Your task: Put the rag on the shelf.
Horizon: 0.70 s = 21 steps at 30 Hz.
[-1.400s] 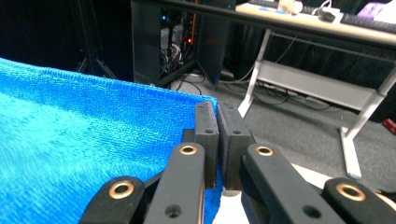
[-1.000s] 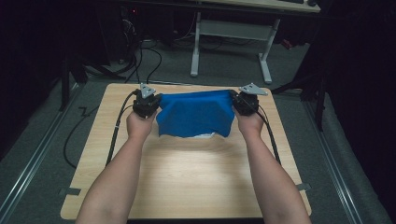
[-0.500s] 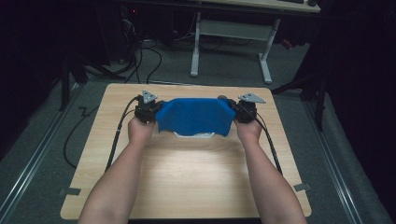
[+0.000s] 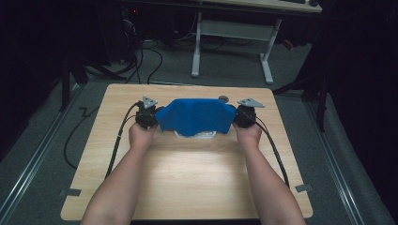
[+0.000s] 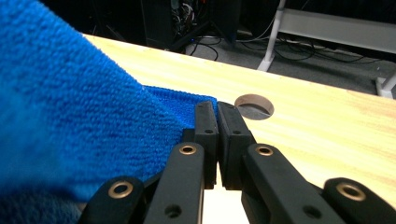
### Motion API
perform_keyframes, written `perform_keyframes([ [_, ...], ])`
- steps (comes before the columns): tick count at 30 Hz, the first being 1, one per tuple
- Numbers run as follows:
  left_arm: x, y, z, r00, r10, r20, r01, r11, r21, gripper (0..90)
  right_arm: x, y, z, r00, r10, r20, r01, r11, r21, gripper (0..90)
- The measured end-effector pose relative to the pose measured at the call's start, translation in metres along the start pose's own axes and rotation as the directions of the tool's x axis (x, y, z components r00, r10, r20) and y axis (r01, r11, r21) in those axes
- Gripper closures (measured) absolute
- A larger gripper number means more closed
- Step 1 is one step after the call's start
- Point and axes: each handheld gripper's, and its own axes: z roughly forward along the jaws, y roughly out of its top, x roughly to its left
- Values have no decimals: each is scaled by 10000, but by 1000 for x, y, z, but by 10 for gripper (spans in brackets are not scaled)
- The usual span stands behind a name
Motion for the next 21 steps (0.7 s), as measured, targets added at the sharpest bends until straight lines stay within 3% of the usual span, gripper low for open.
perform_keyframes([
  [8,-1,-2,0,9999,-110,32,111,9999,-20,865,0,-11,3,9999,95,36,-96,9998,183,851],
  [14,5,3,-10,9990,-452,46,453,9988,-180,702,-3,-1,-7,9996,295,35,-294,9994,-204,759],
  [15,5,6,-14,9987,-476,-176,473,9987,-162,645,-5,2,-12,9996,287,49,-285,9992,-290,746],
  [21,9,12,-27,9975,-594,-379,582,9978,-313,598,-9,10,-27,9996,262,132,-256,9987,-441,674],
])
